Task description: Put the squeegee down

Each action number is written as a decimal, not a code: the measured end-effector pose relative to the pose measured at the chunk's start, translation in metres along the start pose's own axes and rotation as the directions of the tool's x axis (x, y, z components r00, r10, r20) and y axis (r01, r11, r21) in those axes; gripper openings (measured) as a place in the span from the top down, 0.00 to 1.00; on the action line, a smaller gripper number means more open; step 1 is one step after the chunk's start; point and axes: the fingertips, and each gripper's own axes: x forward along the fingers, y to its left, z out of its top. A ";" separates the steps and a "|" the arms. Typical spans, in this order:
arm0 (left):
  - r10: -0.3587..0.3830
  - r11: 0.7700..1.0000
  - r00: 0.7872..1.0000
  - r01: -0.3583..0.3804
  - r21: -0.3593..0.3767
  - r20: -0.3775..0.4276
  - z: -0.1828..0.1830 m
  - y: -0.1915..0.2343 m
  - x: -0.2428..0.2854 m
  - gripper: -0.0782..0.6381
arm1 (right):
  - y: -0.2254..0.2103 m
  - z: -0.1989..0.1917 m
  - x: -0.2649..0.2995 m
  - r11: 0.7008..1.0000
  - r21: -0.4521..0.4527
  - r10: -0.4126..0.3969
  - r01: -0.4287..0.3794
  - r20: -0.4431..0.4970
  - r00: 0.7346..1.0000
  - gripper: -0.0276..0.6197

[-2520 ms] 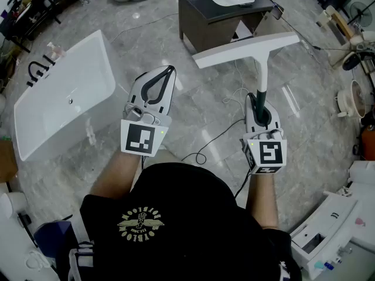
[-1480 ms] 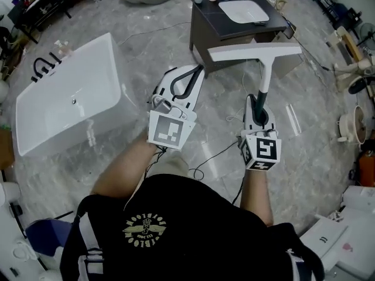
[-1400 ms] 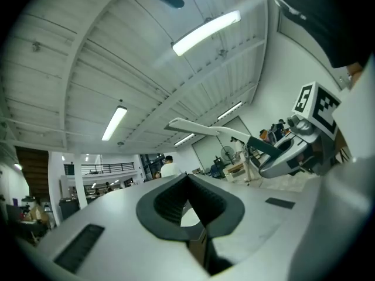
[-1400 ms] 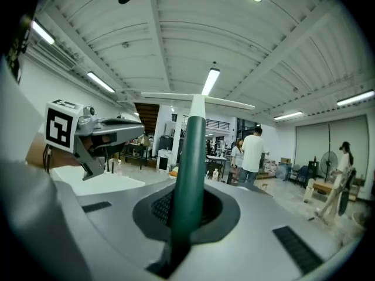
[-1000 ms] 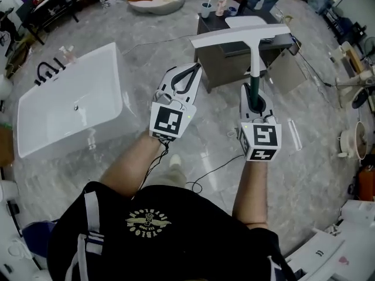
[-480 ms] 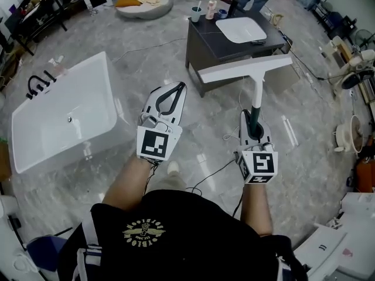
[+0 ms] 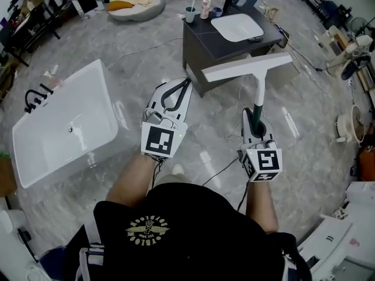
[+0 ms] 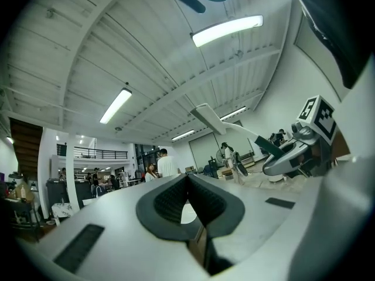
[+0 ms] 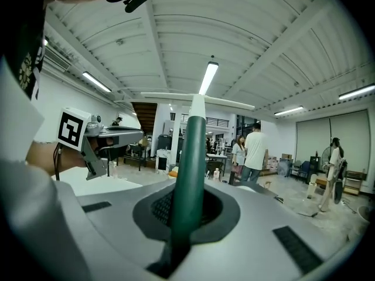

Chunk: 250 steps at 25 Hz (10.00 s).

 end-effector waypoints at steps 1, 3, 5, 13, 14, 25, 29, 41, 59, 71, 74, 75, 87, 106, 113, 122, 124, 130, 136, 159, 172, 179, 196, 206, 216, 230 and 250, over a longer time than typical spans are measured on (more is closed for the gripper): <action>-0.003 1.000 1.000 0.003 -0.002 0.006 0.000 0.004 0.003 0.86 | -0.001 0.002 0.004 1.000 -0.004 -0.006 0.006 -0.001 1.000 0.91; 0.000 1.000 1.000 0.001 -0.011 0.016 -0.003 0.015 0.010 0.86 | -0.003 0.006 0.015 1.000 -0.018 -0.015 0.015 0.001 1.000 0.91; 0.005 1.000 1.000 -0.005 -0.021 0.019 -0.009 0.028 0.014 0.86 | -0.002 0.011 0.027 0.999 -0.032 -0.022 0.022 0.002 1.000 0.91; -0.006 0.999 0.999 0.008 -0.040 0.045 -0.015 0.057 0.030 0.86 | 0.002 0.013 0.052 0.998 -0.007 -0.060 0.060 0.001 0.998 0.91; -0.011 0.999 0.999 0.013 -0.049 0.046 -0.015 0.057 0.032 0.86 | 0.001 0.014 0.054 0.998 -0.003 -0.066 0.066 0.003 0.998 0.91; 0.006 0.999 1.000 -0.008 -0.052 -0.029 -0.043 0.070 0.049 0.86 | -0.025 0.013 0.081 0.996 -0.032 -0.087 0.086 -0.008 0.996 0.91; 0.026 0.999 0.999 -0.027 -0.030 -0.037 -0.048 0.076 0.060 0.86 | -0.034 0.015 0.096 0.997 -0.039 -0.070 0.070 0.003 0.998 0.91; 0.052 0.999 0.998 -0.052 0.005 -0.033 -0.049 0.087 0.110 0.86 | -0.069 0.024 0.139 0.999 -0.042 -0.030 0.031 0.032 0.999 0.91; 0.091 0.996 0.995 -0.090 0.014 -0.047 -0.055 0.087 0.207 0.86 | -0.149 0.030 0.201 0.999 -0.041 0.023 -0.022 0.014 1.000 0.91; 0.186 0.981 0.982 -0.183 0.056 -0.043 -0.059 0.078 0.272 0.86 | -0.205 0.029 0.244 0.990 -0.078 0.121 -0.119 0.022 0.992 0.91; 0.196 0.980 0.978 -0.192 0.051 -0.072 -0.067 0.076 0.280 0.86 | -0.210 0.026 0.253 0.987 -0.071 0.143 -0.142 0.016 0.990 0.91; 0.201 0.979 0.977 -0.197 0.048 -0.078 -0.069 0.076 0.282 0.86 | -0.211 0.026 0.255 0.987 -0.068 0.150 -0.149 0.015 0.989 0.91; 0.292 0.951 0.954 -0.283 0.124 -0.063 -0.081 0.099 0.278 0.86 | -0.203 0.021 0.282 0.980 -0.059 0.191 -0.189 0.020 0.981 0.91; 0.135 0.987 0.987 -0.125 0.103 -0.089 -0.116 0.119 0.338 0.86 | -0.210 0.017 0.355 0.982 -0.043 0.184 -0.184 -0.020 0.983 0.91; 0.115 0.991 0.988 -0.106 0.084 -0.105 -0.130 0.140 0.368 0.86 | -0.217 0.022 0.390 0.981 -0.034 0.188 -0.189 -0.030 0.982 0.91; 0.138 0.988 0.984 -0.129 0.078 -0.113 -0.147 0.178 0.406 0.86 | -0.232 0.028 0.438 0.983 -0.029 0.180 -0.181 -0.039 0.983 0.91; 0.134 0.989 0.984 -0.126 0.081 -0.114 -0.148 0.184 0.412 0.86 | -0.233 0.030 0.447 0.983 -0.030 0.178 -0.180 -0.042 0.983 0.91; 0.117 0.991 0.988 -0.108 0.080 -0.105 -0.155 0.211 0.430 0.86 | -0.233 0.041 0.477 0.986 -0.033 0.163 -0.165 -0.046 0.985 0.91; 0.095 0.994 0.992 -0.089 0.070 -0.088 -0.164 0.238 0.442 0.86 | -0.225 0.047 0.510 0.988 -0.032 0.150 -0.152 -0.053 0.987 0.91; 0.055 0.997 0.993 -0.049 0.056 -0.109 -0.200 0.272 0.486 0.86 | -0.230 -0.019 0.599 0.985 0.009 0.169 -0.170 -0.174 0.970 0.91; 0.098 0.994 0.985 -0.091 0.055 -0.141 -0.211 0.278 0.499 0.86 | -0.251 -0.076 0.637 0.982 0.031 0.189 -0.187 -0.272 0.944 0.91; 0.108 0.993 0.982 -0.100 0.055 -0.155 -0.215 0.282 0.493 0.86 | -0.249 -0.129 0.653 0.981 0.029 0.188 -0.191 -0.368 0.911 0.91; 0.099 0.994 0.980 -0.091 0.055 -0.173 -0.219 0.279 0.481 0.86 | -0.241 -0.227 0.671 0.978 0.077 0.203 -0.192 -0.531 0.823 0.91; 0.103 0.994 0.979 -0.095 0.055 -0.174 -0.217 0.280 0.482 0.86 | -0.240 -0.279 0.680 0.977 0.116 0.212 -0.180 -0.632 0.745 0.91; 0.103 0.994 0.976 -0.096 0.045 -0.191 -0.223 0.282 0.481 0.86 | -0.243 -0.332 0.690 0.979 0.097 0.190 -0.177 -0.738 0.647 0.91; 0.115 0.993 0.974 -0.115 0.013 -0.196 -0.228 0.296 0.480 0.86 | -0.248 -0.362 0.694 0.978 0.136 0.202 -0.158 -0.796 0.570 0.91; 0.117 0.993 0.982 -0.119 -0.006 -0.148 -0.216 0.302 0.472 0.86 | -0.237 -0.354 0.678 0.948 0.179 0.288 -0.262 -0.834 0.471 0.62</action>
